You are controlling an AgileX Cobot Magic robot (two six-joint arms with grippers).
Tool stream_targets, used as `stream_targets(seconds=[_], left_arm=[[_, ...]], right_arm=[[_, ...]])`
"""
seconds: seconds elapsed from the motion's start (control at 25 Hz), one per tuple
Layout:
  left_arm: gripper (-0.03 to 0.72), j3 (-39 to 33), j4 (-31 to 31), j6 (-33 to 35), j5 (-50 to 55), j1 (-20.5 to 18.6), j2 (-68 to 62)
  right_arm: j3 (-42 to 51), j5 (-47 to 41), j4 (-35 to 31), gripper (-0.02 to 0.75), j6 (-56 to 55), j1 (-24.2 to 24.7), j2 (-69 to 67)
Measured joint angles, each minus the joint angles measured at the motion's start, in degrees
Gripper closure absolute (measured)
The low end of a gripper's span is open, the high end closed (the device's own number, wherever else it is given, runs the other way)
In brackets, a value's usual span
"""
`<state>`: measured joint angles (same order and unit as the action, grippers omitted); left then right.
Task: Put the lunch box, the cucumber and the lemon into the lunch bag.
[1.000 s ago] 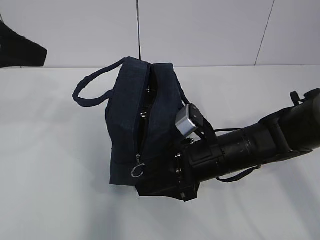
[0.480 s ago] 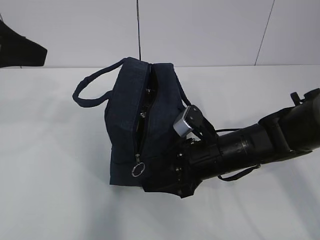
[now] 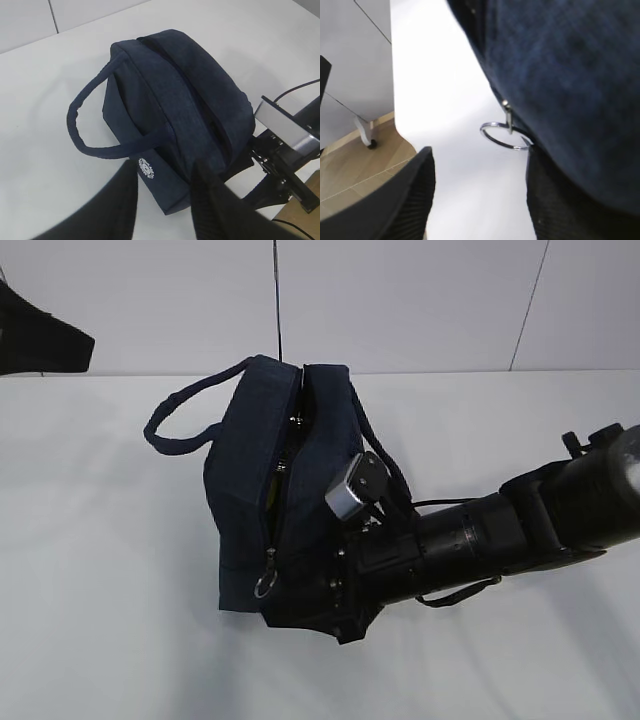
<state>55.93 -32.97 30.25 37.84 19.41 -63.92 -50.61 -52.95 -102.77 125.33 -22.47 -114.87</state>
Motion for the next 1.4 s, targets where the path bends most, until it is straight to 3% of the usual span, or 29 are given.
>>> stream_targets(seconds=[0.8, 1.08, 1.4], left_arm=[[0.45, 0.0, 0.0, 0.0, 0.0, 0.0, 0.0], [0.45, 0.0, 0.0, 0.0, 0.0, 0.0, 0.0], [0.45, 0.0, 0.0, 0.0, 0.0, 0.0, 0.0]], right_arm=[[0.0, -0.3, -0.4, 0.303, -17.3, 0.0, 0.0], [0.0, -7.7, -0.4, 0.303, -13.6, 0.0, 0.0], [0.0, -2.2, -0.4, 0.303, -13.6, 0.0, 0.0]])
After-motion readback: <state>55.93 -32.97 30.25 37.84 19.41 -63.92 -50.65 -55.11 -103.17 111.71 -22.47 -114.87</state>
